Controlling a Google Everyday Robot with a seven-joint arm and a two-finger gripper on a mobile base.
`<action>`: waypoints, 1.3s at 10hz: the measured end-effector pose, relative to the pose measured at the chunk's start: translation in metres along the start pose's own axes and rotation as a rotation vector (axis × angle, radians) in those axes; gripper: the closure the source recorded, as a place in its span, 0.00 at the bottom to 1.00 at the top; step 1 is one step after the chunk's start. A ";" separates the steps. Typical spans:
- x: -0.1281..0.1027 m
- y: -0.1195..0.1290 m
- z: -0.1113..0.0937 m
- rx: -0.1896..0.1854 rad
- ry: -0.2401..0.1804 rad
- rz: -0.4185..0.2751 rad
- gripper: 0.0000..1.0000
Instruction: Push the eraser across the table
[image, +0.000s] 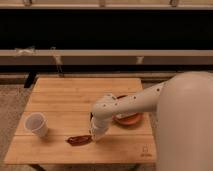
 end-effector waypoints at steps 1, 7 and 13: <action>-0.003 -0.001 0.000 0.000 -0.002 0.004 1.00; -0.038 -0.013 -0.006 0.007 -0.035 0.013 1.00; -0.085 -0.014 -0.015 0.020 -0.073 -0.001 1.00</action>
